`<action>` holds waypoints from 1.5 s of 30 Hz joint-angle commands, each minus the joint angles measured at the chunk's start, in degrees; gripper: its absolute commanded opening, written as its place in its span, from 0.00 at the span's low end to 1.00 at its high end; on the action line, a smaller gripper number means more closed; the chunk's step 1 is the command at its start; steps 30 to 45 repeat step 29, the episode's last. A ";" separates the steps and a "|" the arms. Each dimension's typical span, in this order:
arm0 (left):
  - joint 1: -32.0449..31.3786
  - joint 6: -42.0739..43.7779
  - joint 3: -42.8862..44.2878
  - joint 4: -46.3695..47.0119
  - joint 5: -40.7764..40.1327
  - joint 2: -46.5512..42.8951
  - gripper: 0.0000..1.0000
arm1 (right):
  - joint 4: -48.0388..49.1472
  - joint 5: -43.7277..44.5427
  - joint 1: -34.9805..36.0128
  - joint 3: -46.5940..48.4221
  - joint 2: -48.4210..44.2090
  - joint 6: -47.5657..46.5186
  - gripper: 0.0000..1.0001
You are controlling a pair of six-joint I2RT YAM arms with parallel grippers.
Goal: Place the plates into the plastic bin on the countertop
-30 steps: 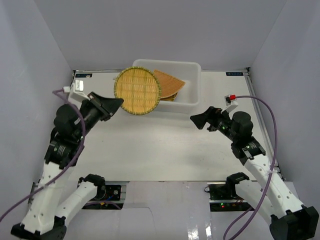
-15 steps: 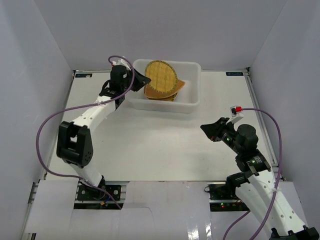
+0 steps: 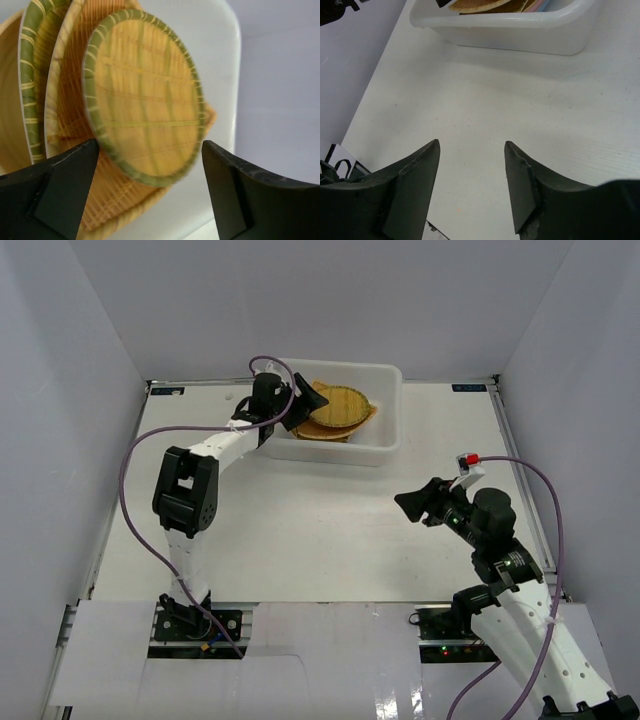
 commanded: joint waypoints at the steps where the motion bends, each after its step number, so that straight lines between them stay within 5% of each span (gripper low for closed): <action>1: -0.39 4.51 3.79 -0.67 -2.52 -8.18 0.98 | 0.30 0.01 0.12 3.42 0.01 -1.17 0.62; 11: -1.35 17.26 0.82 -7.97 4.49 -28.37 0.98 | -1.63 1.94 0.12 9.99 0.54 -2.84 0.98; 13: -1.70 18.93 -6.00 -8.41 6.78 -34.01 0.98 | -2.50 3.08 0.12 12.11 0.80 -4.15 0.90; 17: -1.97 23.93 -17.45 -12.62 7.93 -52.52 0.98 | -7.24 10.54 0.12 17.47 -0.16 -8.28 0.90; 24: -1.79 28.25 -30.03 -23.52 5.39 -78.11 0.98 | -9.36 34.08 0.12 22.05 -6.74 -14.00 0.90; 28: -1.79 29.13 -35.84 -25.28 2.40 -86.75 0.98 | -6.82 33.85 0.12 17.85 -8.78 -13.74 0.90; 45: -1.79 29.14 -36.02 -26.07 -0.31 -87.21 0.98 | -6.55 33.15 0.12 17.40 -8.69 -13.31 0.90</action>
